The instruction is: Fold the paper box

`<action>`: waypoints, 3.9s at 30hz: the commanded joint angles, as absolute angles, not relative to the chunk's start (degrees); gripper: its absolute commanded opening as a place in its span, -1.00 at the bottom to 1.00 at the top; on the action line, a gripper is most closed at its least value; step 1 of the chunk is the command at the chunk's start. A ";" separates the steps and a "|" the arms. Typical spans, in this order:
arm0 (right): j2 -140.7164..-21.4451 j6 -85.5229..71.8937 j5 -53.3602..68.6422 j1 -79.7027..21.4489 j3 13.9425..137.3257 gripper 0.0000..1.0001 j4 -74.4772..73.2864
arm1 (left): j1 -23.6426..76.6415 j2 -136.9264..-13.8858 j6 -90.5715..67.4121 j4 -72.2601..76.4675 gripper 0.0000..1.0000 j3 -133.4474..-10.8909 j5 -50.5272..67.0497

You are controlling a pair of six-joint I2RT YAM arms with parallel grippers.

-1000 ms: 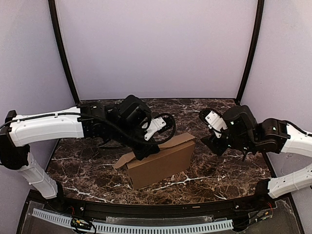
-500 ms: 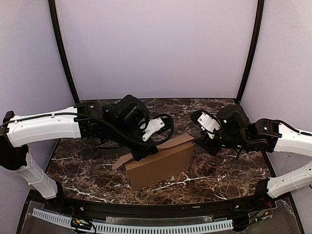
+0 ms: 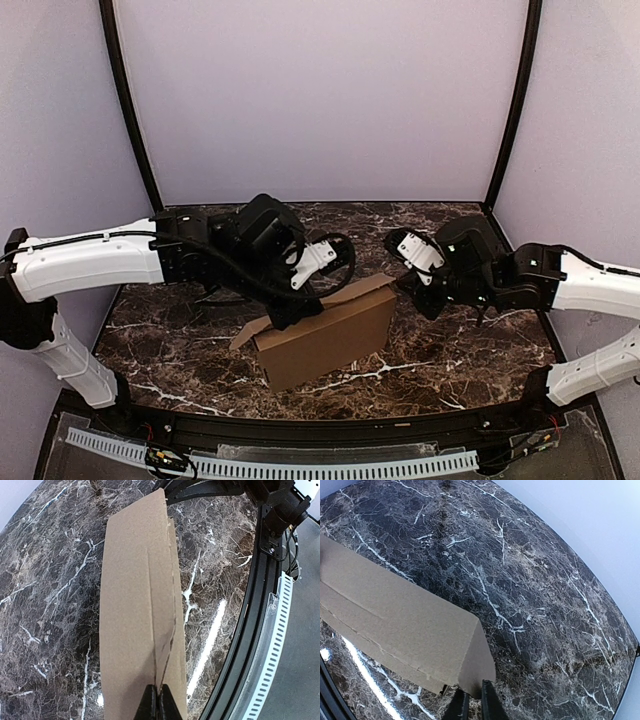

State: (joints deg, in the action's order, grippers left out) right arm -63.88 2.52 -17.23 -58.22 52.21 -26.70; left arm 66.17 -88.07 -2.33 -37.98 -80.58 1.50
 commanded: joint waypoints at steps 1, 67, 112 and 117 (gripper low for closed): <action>-64.05 2.05 -17.14 -57.52 52.35 -0.97 -24.34 | 66.97 -87.71 -2.58 -44.66 -0.99 -78.85 2.81; -62.11 -11.27 -17.13 -58.60 51.69 -1.00 -26.50 | 67.33 -30.74 -12.74 -0.95 0.97 -18.72 -5.70; -60.74 -16.11 -17.03 -58.57 53.79 -1.00 -26.63 | 67.32 -66.58 -4.17 51.53 -0.11 -10.12 -3.77; -60.93 -17.83 -16.62 -58.60 56.63 -1.00 -28.52 | 67.33 -64.05 -0.93 42.49 -0.43 -13.34 -4.39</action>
State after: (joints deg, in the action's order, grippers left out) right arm -61.25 -15.42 -17.72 -58.22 53.10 -28.73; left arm 67.40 -66.32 -3.73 48.71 -10.63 -2.74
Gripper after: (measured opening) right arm 0.002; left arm 0.509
